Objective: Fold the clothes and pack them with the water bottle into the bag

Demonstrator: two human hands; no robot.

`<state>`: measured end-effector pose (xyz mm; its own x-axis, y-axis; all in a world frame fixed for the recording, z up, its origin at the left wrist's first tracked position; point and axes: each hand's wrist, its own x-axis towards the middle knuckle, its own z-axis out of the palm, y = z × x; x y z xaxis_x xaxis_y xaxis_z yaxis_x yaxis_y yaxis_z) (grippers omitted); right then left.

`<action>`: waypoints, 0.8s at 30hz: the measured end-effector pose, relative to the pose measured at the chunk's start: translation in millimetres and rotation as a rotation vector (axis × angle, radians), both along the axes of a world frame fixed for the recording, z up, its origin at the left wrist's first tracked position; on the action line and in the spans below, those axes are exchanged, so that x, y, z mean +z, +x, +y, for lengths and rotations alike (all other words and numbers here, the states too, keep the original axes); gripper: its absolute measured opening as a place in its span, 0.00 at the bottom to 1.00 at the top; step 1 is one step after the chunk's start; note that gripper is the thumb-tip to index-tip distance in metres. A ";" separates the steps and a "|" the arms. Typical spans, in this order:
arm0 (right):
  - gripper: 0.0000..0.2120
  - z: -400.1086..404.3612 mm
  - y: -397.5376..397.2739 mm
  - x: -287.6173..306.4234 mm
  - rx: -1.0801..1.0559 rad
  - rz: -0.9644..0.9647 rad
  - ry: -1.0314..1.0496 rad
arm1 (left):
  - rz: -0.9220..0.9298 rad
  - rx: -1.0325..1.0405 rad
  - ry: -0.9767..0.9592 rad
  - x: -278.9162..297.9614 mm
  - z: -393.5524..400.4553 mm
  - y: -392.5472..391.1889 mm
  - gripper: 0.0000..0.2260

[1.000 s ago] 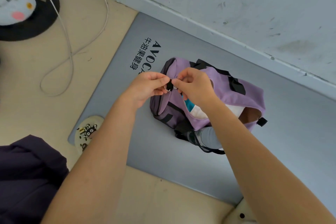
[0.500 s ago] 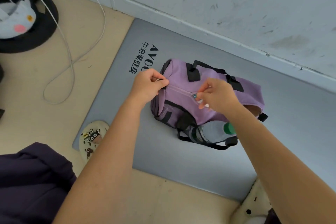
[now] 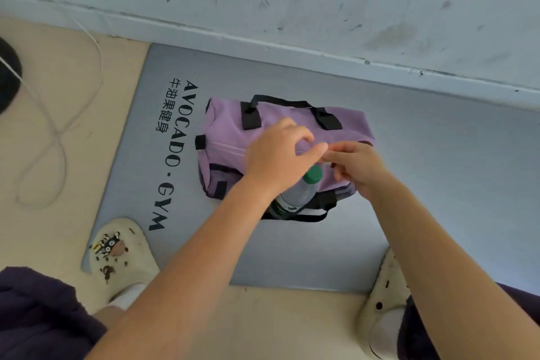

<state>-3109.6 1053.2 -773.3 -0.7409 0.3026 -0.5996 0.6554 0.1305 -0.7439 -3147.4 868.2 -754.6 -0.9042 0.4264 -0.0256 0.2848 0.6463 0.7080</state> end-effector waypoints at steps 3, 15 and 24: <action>0.08 5.5 3.9 -4.6 -0.033 -0.025 -0.137 | -0.083 -0.221 -0.116 -12.1 28.2 8.0 0.23; 0.02 18.4 2.1 -20.0 -0.040 0.022 -0.206 | -0.083 -0.076 -0.230 -42.9 29.5 -13.0 0.06; 0.07 51.3 29.3 -19.3 -0.177 0.064 0.011 | 0.026 -0.048 -0.309 -47.5 30.5 -14.3 0.05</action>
<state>-3080.4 1104.4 -792.5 -0.7119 0.4379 -0.5490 0.6203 0.0255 -0.7839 -3161.7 898.7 -802.1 -0.8853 0.4442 -0.1378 0.3354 0.8151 0.4724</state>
